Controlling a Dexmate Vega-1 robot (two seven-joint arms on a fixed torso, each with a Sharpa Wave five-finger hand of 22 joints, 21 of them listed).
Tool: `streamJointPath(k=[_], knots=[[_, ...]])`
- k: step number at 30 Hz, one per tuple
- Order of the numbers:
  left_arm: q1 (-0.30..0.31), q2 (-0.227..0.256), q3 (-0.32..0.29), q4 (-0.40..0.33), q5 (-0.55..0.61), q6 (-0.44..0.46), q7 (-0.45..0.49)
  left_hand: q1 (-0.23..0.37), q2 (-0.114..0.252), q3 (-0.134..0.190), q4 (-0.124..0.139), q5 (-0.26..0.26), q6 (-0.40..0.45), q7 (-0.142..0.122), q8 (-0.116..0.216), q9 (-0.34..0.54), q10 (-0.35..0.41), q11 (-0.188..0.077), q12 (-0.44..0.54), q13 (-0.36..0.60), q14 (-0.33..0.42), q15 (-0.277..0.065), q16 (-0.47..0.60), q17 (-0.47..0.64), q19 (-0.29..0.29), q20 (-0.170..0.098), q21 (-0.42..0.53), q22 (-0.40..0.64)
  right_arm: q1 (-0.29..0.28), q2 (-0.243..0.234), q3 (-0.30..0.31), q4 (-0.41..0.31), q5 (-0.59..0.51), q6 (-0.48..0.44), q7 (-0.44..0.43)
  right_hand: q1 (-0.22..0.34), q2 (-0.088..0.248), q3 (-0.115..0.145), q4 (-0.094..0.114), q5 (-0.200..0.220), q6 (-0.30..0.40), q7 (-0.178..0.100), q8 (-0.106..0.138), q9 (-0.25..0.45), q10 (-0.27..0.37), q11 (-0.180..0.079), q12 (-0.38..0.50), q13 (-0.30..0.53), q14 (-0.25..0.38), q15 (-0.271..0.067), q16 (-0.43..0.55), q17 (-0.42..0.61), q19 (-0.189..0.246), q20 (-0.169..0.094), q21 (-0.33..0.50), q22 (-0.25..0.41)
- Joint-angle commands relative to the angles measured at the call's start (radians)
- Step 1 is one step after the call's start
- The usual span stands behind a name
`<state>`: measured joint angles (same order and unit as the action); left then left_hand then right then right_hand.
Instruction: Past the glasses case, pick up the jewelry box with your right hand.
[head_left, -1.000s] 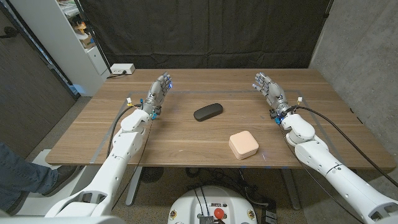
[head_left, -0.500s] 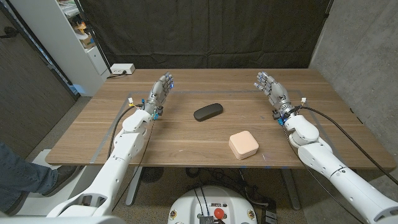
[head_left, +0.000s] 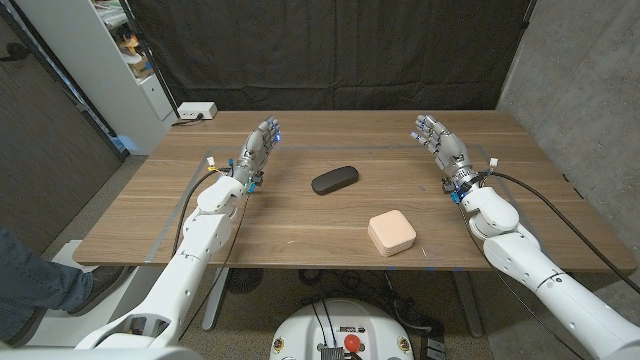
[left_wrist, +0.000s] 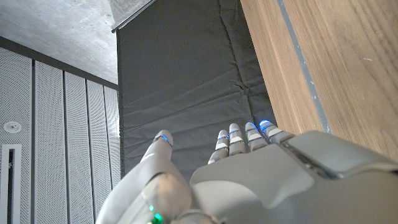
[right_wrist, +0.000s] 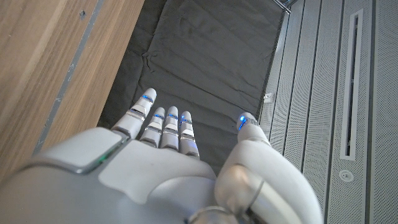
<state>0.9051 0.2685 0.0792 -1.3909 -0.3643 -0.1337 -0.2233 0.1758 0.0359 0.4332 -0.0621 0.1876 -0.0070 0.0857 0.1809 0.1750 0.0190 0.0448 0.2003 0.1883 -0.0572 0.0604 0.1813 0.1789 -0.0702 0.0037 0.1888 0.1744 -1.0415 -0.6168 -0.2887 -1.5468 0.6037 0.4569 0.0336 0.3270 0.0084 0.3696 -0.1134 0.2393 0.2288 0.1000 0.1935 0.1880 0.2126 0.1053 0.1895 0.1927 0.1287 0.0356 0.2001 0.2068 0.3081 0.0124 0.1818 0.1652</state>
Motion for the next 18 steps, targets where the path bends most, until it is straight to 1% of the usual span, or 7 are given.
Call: streamJointPath(k=[1, 8, 18], knots=[[0.007, 0.008, 0.006, -0.022, -0.001, 0.01, 0.006, 0.003, 0.009, -0.001, -0.006, 0.001, 0.004, 0.004, 0.006, 0.003, 0.0, 0.003, 0.009, 0.004, -0.009, 0.005, 0.005, 0.002, -0.009, -0.001, 0.004, 0.003, -0.016, -0.003, 0.01, -0.008, 0.003, 0.026, 0.013, 0.01, -0.005, 0.003, -0.006, -0.001, 0.005, -0.005, 0.007, 0.005, 0.004, -0.003, 0.009, 0.002, 0.009, -0.003, 0.006, 0.002, -0.001, 0.007, 0.005, 0.003], [0.015, 0.01, 0.003, -0.037, -0.005, 0.013, 0.013, 0.004, 0.01, -0.001, -0.007, 0.0, 0.004, 0.004, 0.006, 0.003, 0.0, 0.003, 0.009, 0.004, -0.009, 0.005, 0.005, 0.002, -0.009, 0.0, 0.005, 0.003, -0.028, -0.008, 0.016, -0.013, -0.002, 0.042, 0.015, 0.011, -0.005, 0.003, -0.007, -0.001, 0.006, -0.006, 0.007, 0.005, 0.005, -0.003, 0.009, 0.002, 0.01, -0.003, 0.006, 0.002, -0.001, 0.007, 0.006, 0.003], [0.015, 0.01, 0.007, -0.039, -0.006, 0.016, 0.014, 0.005, 0.011, -0.001, -0.008, -0.001, 0.004, 0.003, 0.006, 0.003, 0.0, 0.003, 0.009, 0.004, -0.009, 0.006, 0.005, 0.002, -0.009, 0.0, 0.005, 0.003, -0.046, -0.015, 0.023, -0.03, 0.004, 0.059, 0.029, 0.011, -0.004, 0.002, -0.008, -0.001, 0.007, -0.009, 0.008, 0.005, 0.006, -0.004, 0.009, 0.002, 0.01, -0.004, 0.006, 0.002, 0.0, 0.006, 0.006, 0.003]])
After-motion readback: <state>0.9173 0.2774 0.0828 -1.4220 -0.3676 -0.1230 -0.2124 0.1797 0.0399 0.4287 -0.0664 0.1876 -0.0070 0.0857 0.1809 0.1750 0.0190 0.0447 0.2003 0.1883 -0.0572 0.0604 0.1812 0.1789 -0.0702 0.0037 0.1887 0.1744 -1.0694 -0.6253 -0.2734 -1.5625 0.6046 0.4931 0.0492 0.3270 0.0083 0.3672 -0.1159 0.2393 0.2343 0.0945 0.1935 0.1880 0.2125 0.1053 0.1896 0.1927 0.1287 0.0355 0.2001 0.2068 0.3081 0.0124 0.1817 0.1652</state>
